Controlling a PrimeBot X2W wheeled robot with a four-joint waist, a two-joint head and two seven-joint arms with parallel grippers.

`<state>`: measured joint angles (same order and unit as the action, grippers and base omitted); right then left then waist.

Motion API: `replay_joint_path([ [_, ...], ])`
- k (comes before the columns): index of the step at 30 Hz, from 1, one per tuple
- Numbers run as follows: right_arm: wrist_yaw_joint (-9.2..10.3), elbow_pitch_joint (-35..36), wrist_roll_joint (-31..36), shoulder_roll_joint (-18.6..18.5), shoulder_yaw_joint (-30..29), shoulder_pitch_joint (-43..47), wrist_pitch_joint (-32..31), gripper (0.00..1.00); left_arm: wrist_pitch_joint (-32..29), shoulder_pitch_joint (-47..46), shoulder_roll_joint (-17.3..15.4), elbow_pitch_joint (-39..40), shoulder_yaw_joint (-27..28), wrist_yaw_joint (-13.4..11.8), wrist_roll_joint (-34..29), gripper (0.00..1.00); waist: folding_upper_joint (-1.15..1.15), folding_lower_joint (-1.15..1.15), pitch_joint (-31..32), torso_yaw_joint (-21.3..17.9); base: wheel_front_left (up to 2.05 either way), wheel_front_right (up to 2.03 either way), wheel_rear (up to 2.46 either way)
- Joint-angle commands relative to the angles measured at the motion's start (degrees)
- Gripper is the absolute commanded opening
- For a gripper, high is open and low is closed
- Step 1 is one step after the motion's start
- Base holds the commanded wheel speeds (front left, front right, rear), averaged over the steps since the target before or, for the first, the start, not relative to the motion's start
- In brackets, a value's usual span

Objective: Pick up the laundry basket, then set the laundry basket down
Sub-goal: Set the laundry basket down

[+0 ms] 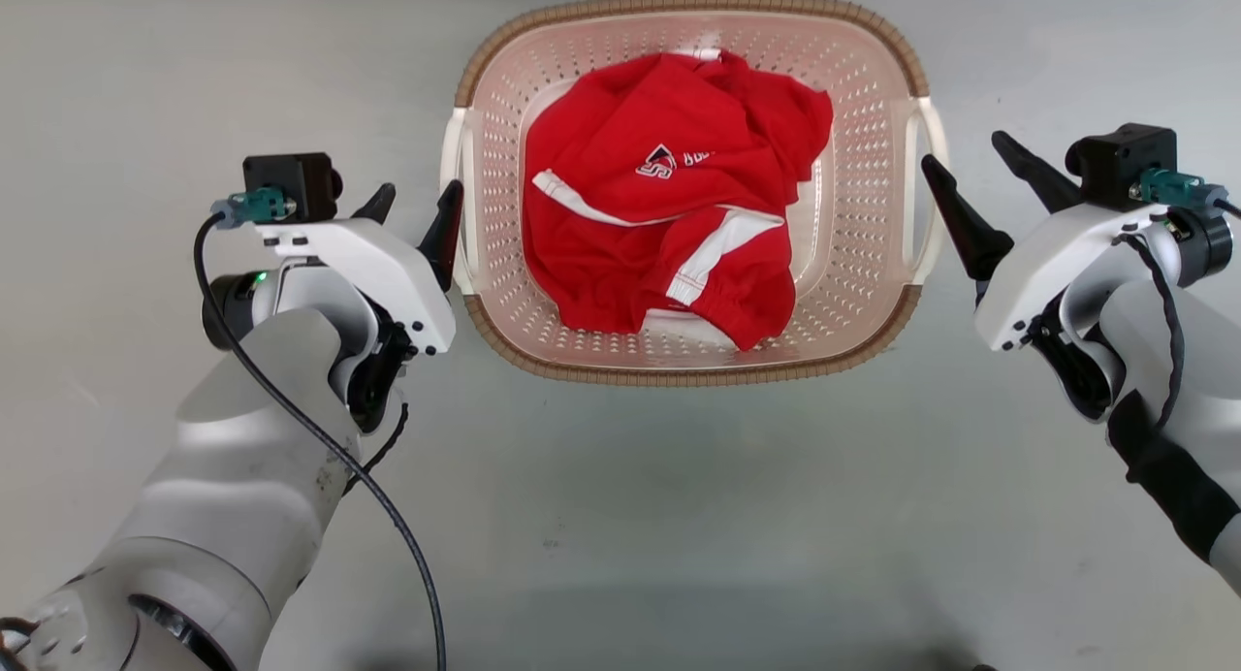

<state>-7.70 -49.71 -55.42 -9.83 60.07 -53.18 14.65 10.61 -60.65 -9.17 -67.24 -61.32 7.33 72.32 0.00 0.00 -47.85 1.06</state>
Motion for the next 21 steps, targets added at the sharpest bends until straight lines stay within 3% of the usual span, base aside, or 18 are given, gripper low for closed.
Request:
replay_joint_path([
  [1, 0.21, -0.03, -0.36, -0.17, 0.25, 3.85, 0.35, 1.00, 0.31, 1.45, -1.66, -0.06, 1.11, 0.15, 0.39, 1.00, 0.00, 0.00, 1.30, -0.11, 0.00, 0.00, 0.00],
  [21, 0.21, -2.13, -7.56, 2.28, 1.01, 11.67, 0.35, 1.00, 3.44, 12.74, -2.27, -4.28, 4.36, 0.15, 6.08, 1.00, 0.00, 0.00, 22.31, -0.14, 0.00, 0.00, 0.00],
])
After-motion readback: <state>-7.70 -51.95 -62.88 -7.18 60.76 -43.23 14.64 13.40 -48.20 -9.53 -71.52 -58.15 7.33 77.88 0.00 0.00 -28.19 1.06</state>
